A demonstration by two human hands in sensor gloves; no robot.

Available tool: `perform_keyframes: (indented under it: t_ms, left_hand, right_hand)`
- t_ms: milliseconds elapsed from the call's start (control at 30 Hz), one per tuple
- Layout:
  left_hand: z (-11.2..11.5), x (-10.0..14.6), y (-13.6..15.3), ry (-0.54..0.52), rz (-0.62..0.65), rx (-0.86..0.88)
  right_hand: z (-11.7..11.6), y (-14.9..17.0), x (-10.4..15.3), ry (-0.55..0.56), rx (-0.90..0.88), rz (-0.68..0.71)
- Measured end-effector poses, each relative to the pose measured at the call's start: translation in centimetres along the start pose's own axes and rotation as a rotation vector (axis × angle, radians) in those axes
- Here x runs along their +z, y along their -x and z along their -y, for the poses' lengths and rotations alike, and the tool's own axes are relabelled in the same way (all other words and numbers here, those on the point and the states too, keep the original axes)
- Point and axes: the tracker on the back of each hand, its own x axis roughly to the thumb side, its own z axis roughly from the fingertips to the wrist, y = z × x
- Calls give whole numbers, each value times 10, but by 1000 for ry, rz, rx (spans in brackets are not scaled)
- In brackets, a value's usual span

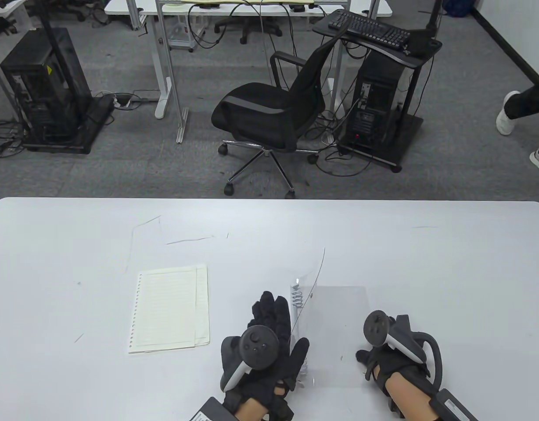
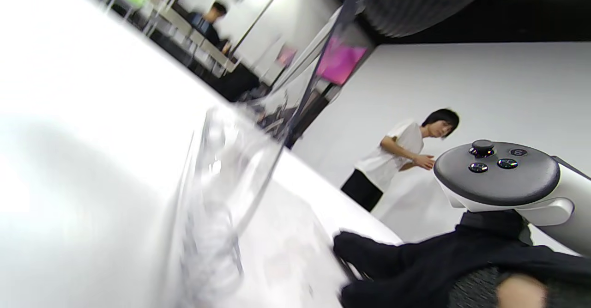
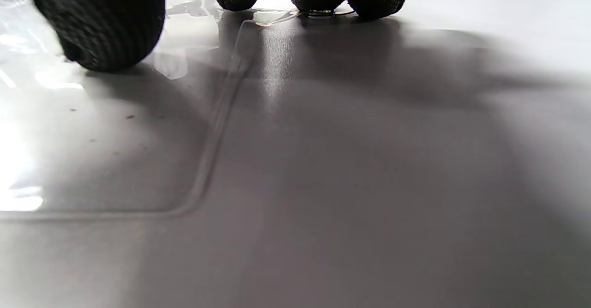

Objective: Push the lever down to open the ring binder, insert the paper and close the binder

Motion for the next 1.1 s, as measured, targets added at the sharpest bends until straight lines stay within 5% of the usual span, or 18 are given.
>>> perform_keyframes:
  t_ms: [233,367,733,967,1100]
  left_hand:
    - [1,7,-29,10,200,-467]
    - [6,3,-29,127,104,-717]
    - [10,-20,36,459,-255,-667]
    - [-17,-19,74,549,-492,-505]
    - [-28,-14,83,506,-570,-410]
  right_hand:
    - [0,0,0,0,0,6]
    - [-1,-1,0,3,-1,8]
    - [-1,-1,0,-2,-5,13]
    - [-1,0,1,-3,-8,15]
    - [-1,0,1,-5,-7,16]
